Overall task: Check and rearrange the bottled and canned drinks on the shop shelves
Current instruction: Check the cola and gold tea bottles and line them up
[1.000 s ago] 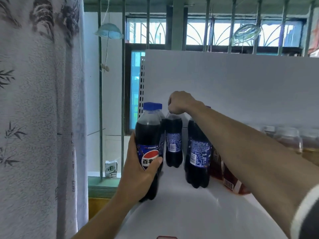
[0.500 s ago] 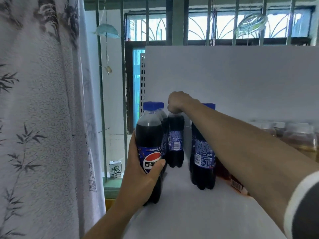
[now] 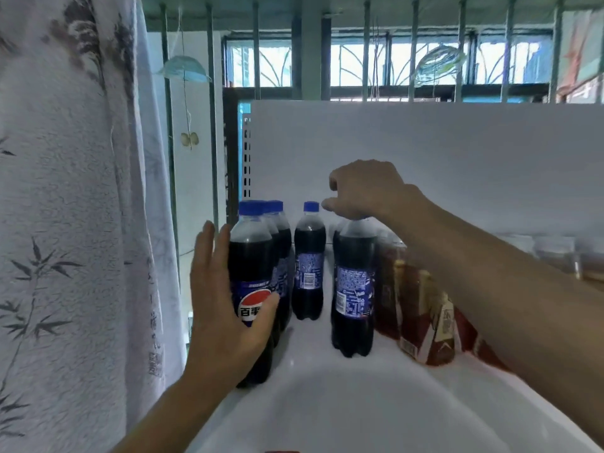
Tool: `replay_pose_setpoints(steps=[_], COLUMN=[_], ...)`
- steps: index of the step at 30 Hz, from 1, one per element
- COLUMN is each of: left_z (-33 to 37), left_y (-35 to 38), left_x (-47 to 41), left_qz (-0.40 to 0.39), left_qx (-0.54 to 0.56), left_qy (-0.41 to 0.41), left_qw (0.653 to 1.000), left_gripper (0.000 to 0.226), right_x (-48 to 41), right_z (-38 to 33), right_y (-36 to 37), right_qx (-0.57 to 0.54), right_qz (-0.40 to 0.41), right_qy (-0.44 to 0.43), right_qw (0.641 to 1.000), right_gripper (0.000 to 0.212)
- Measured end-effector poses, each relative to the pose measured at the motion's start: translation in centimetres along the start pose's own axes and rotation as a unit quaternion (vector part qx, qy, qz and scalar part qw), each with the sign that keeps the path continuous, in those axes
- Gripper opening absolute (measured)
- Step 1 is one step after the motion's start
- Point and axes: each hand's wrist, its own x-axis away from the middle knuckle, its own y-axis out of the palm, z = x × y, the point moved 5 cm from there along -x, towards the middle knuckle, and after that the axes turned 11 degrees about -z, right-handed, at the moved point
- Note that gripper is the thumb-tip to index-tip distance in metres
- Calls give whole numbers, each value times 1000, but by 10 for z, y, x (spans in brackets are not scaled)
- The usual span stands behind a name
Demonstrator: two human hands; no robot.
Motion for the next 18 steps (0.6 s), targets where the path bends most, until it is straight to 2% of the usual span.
replay_pose_setpoints(steps=[3,5,6,7,10,13,16,18], left_z=[33,57,64,68,64,51,45,44], left_y=[-3,10,20,31,63,90,114,127], left_x=[-1,1,2,2,-1,-8,-9,-4], left_qz=[0,-67,-113,-157,-249,-263,-285,-282], left_qx=[-26,-3,9,26,128,226,241,252], left_qy=[93,152,148,113,-83,-242,-286,-298], left_qw=[995,986,982,981,956,906,883,877], left_gripper=[72,62,59,58,63,80,94,85], right_x=[13,18,20,23,37,57,73,80], right_z=[13,18,20,22,32,43,58,69], right_y=[17,27,31,33,35,40,49,53], right_qx=[-11,-62,-100,-139,-278,-374,-448,-514], right_qz=[-46,-64,-59,-43,20,86,151,182], right_qy=[-2,-13,-20,-27,-45,-56,-52,-56], right_qw=[999,996,993,989,959,922,880,836], right_gripper=[52,51,48,43,31,24,15,11])
